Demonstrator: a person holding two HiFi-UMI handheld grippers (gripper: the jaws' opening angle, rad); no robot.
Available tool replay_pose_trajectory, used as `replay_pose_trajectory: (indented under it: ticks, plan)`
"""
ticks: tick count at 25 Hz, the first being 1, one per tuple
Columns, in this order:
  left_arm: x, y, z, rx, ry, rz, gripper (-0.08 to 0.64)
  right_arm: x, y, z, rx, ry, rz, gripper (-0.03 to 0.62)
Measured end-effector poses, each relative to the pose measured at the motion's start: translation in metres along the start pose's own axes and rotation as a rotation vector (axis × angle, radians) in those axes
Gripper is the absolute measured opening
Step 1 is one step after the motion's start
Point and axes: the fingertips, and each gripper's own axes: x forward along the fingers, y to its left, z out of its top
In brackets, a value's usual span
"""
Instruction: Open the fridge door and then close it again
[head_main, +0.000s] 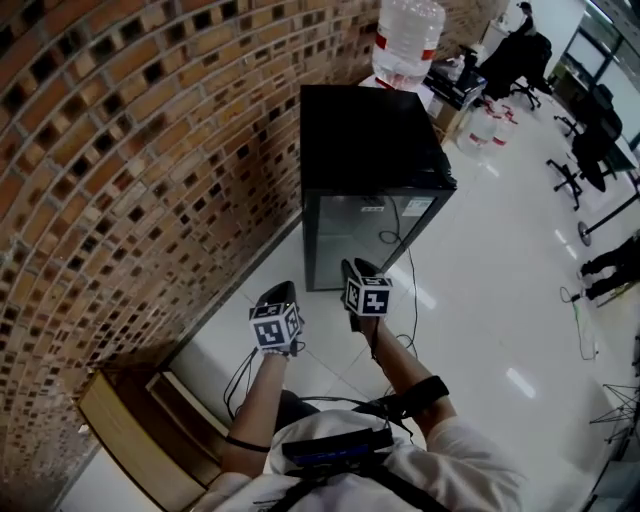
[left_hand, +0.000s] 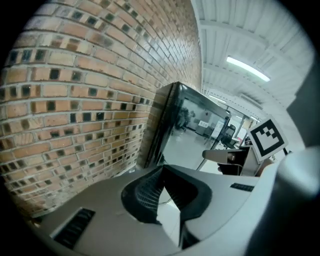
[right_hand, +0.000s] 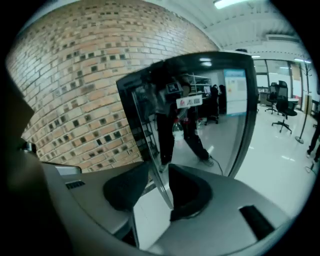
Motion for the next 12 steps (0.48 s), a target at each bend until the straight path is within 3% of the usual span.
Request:
replay_pose_trajectory:
  ticks: [4,12]
  plan:
    - [-0.025,-0.062,0.004,0.013,-0.03,-0.054,0.0,-0.072,-0.021,0.012,-0.046,-0.065,0.044,0.031]
    - [-0.063,-0.159,0.003,0.056,-0.065,-0.141,0.0,-0.185,-0.065,-0.006,-0.04,-0.097,0.068,0.0]
